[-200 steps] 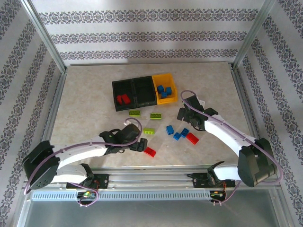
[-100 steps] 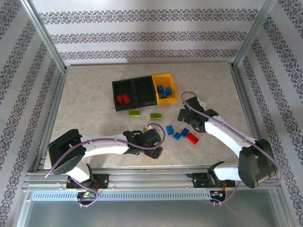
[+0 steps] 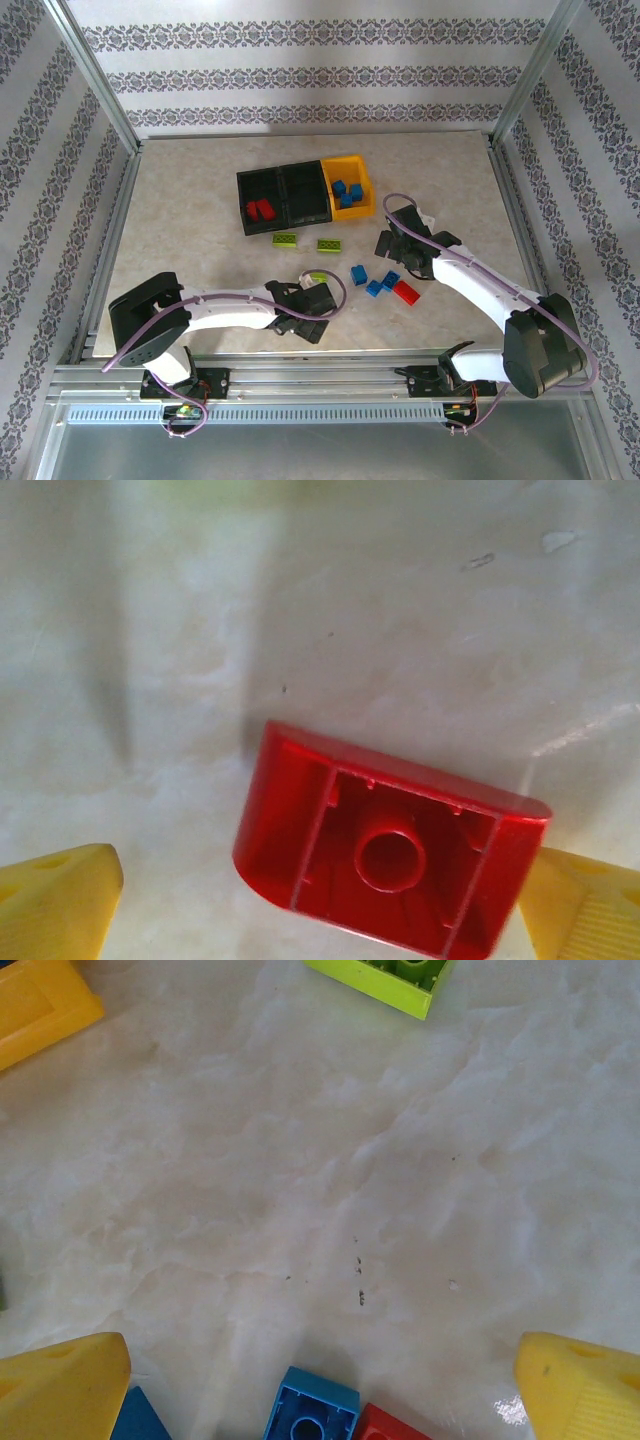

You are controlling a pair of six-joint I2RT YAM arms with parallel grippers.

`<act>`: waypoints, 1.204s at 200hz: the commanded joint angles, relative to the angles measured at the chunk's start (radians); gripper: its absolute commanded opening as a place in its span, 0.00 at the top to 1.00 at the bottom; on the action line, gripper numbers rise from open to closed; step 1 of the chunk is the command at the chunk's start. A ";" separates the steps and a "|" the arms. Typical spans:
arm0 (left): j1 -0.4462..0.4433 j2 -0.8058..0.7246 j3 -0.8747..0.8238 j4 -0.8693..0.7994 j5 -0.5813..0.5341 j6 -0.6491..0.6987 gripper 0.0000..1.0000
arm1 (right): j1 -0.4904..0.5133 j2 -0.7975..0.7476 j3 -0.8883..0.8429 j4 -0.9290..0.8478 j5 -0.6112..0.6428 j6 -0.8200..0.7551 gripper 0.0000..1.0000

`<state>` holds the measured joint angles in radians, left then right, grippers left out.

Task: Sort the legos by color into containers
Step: Move the lego to the bottom-center of the table, then pick up the lego from the middle-left of the table.

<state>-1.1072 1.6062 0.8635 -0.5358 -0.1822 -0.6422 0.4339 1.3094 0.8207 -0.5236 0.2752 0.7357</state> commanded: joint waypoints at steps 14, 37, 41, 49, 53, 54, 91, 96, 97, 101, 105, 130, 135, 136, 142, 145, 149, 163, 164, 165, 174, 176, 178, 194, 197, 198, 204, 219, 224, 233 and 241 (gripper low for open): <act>-0.008 -0.059 -0.028 -0.154 -0.076 -0.058 0.09 | -0.009 -0.006 -0.011 0.016 -0.002 0.021 0.02; -0.006 -0.094 -0.024 -0.160 -0.101 -0.100 0.21 | -0.008 0.004 -0.008 0.020 -0.005 0.024 0.02; -0.004 -0.098 -0.023 -0.160 -0.107 -0.107 0.21 | -0.008 0.005 -0.008 0.020 -0.006 0.023 0.02; -0.001 -0.104 -0.017 -0.155 -0.119 -0.117 0.21 | -0.008 0.008 -0.008 0.020 -0.008 0.024 0.02; 0.001 -0.105 -0.015 -0.150 -0.123 -0.120 0.21 | -0.007 0.009 -0.006 0.022 -0.008 0.023 0.02; 0.001 -0.105 -0.014 -0.148 -0.124 -0.121 0.21 | -0.007 0.009 -0.007 0.022 -0.008 0.023 0.02; 0.006 -0.090 0.015 -0.052 -0.113 -0.112 0.06 | -0.007 0.013 -0.003 0.024 -0.013 0.019 0.02; 0.007 -0.083 0.017 -0.042 -0.112 -0.111 0.06 | -0.007 0.014 -0.002 0.024 -0.014 0.018 0.02; 0.008 -0.082 0.019 -0.040 -0.112 -0.111 0.06 | -0.007 0.014 -0.002 0.023 -0.014 0.018 0.02; 0.010 -0.075 0.021 -0.036 -0.110 -0.110 0.06 | -0.007 0.014 0.000 0.024 -0.014 0.018 0.02; 0.013 -0.066 0.025 -0.032 -0.110 -0.108 0.06 | -0.007 0.013 0.000 0.024 -0.014 0.018 0.02; 0.027 -0.017 0.038 0.003 -0.099 -0.100 0.06 | -0.006 0.014 -0.002 0.035 -0.022 0.016 0.02; 0.030 -0.009 0.039 0.014 -0.092 -0.099 0.07 | -0.006 0.016 -0.002 0.036 -0.023 0.016 0.02; 0.031 -0.008 0.039 0.017 -0.091 -0.099 0.07 | -0.006 0.016 -0.002 0.036 -0.023 0.016 0.02; 0.035 0.000 0.039 0.028 -0.083 -0.100 0.07 | -0.006 0.018 0.000 0.036 -0.024 0.016 0.02; 0.038 0.005 0.039 0.032 -0.080 -0.101 0.07 | -0.007 0.020 0.000 0.036 -0.024 0.016 0.02; 0.040 0.011 0.040 0.036 -0.076 -0.103 0.08 | -0.006 0.022 0.001 0.036 -0.024 0.016 0.02; 0.049 0.031 0.037 0.036 -0.072 -0.113 0.13 | -0.005 0.028 0.003 0.037 -0.026 0.014 0.02; 0.049 0.031 0.037 0.036 -0.071 -0.114 0.14 | -0.005 0.027 0.003 0.037 -0.025 0.014 0.02; 0.050 0.032 0.036 0.036 -0.071 -0.115 0.15 | -0.006 0.027 0.003 0.037 -0.026 0.014 0.02; 0.056 0.039 0.030 0.034 -0.071 -0.120 0.20 | -0.005 0.031 0.004 0.039 -0.025 0.013 0.01; 0.058 0.041 0.030 0.033 -0.070 -0.121 0.21 | -0.006 0.031 0.004 0.039 -0.025 0.013 0.02; 0.059 0.041 0.029 0.033 -0.068 -0.121 0.22 | -0.006 0.032 0.005 0.039 -0.025 0.012 0.02; 0.070 0.044 0.017 0.031 -0.064 -0.123 0.28 | -0.006 0.036 0.006 0.040 -0.027 0.010 0.02; 0.072 0.044 0.015 0.031 -0.063 -0.123 0.29 | -0.007 0.036 0.006 0.040 -0.027 0.010 0.02; 0.072 0.044 0.014 0.031 -0.062 -0.122 0.30 | -0.006 0.037 0.006 0.041 -0.027 0.010 0.02; 0.076 0.044 0.009 0.032 -0.060 -0.120 0.33 | -0.006 0.038 0.006 0.042 -0.027 0.010 0.02; 0.082 0.046 0.001 0.040 -0.055 -0.114 0.42 | -0.006 0.041 0.006 0.045 -0.028 0.011 0.02; 0.085 0.047 0.002 0.041 -0.051 -0.113 0.45 | -0.006 0.042 0.006 0.047 -0.031 0.013 0.02; 0.088 0.049 0.002 0.043 -0.047 -0.109 0.51 | -0.005 0.043 0.008 0.048 -0.034 0.012 0.02; 0.089 0.050 0.003 0.045 -0.044 -0.107 0.55 | -0.003 0.042 0.008 0.048 -0.034 0.013 0.02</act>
<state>-1.0363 1.6432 0.8791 -0.5034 -0.2325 -0.7555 0.4339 1.3434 0.8207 -0.4797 0.2459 0.7383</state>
